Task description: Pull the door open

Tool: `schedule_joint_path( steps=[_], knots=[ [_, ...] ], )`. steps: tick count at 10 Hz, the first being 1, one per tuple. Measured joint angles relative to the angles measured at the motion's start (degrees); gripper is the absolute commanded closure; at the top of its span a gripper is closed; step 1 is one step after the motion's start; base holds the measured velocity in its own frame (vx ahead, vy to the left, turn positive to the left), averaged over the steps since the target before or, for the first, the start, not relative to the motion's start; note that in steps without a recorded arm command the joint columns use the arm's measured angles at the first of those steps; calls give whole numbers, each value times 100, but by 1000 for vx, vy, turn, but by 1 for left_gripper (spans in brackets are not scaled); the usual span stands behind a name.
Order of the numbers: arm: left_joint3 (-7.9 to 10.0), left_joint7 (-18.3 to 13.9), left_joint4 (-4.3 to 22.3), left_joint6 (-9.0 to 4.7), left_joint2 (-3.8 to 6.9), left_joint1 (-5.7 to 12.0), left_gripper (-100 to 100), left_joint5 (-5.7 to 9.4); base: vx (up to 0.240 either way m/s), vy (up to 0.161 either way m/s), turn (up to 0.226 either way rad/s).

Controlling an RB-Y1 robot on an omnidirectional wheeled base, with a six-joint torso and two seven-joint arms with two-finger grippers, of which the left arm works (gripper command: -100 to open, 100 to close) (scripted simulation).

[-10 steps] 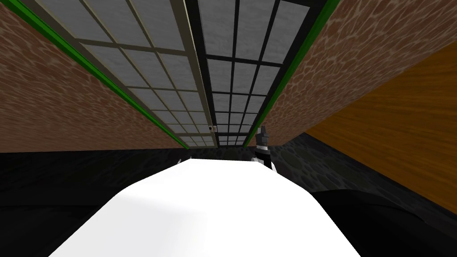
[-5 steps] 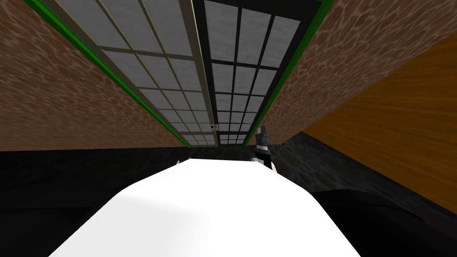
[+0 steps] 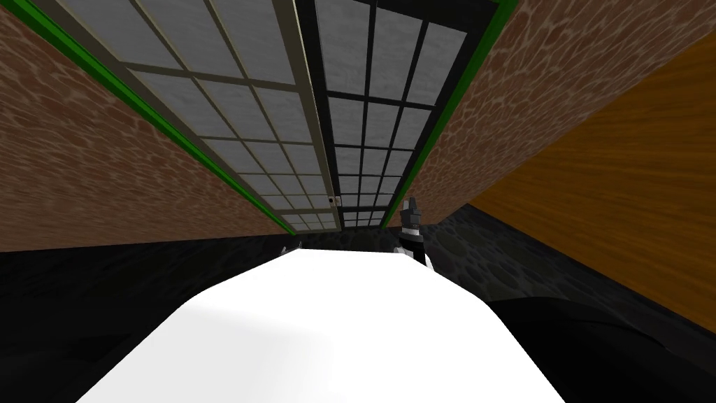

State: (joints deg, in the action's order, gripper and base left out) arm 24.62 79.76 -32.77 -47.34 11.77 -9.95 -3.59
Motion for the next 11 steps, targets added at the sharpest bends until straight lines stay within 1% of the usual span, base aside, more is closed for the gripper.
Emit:
schedule_joint_path(
  steps=[1,2,3,4,5,6,7,8,9,10,11],
  knots=[
    [-3,52,-165,78,-103,37,-100,-4,122,17,-51],
    [-14,58,-232,143,-118,82,-100,-8,66,5,19],
    [-8,64,-130,114,-103,159,-100,-4,74,6,-71],
    [-17,82,-213,138,-153,184,-100,-9,71,7,-54],
    [-16,95,-146,124,-150,260,-100,-8,70,20,-45],
    [-13,117,-31,80,-145,382,-100,-4,131,35,-131],
    [-39,133,-162,122,-212,427,-100,-16,133,42,-73],
    [-55,145,-198,146,-243,494,-100,-23,85,8,-14],
    [-56,150,-119,120,-226,567,-100,-21,106,1,-87],
    [-58,174,-23,68,-242,684,-100,-21,166,10,-147],
    [-91,174,-148,129,-275,770,-100,-34,201,30,-100]
  ],
)
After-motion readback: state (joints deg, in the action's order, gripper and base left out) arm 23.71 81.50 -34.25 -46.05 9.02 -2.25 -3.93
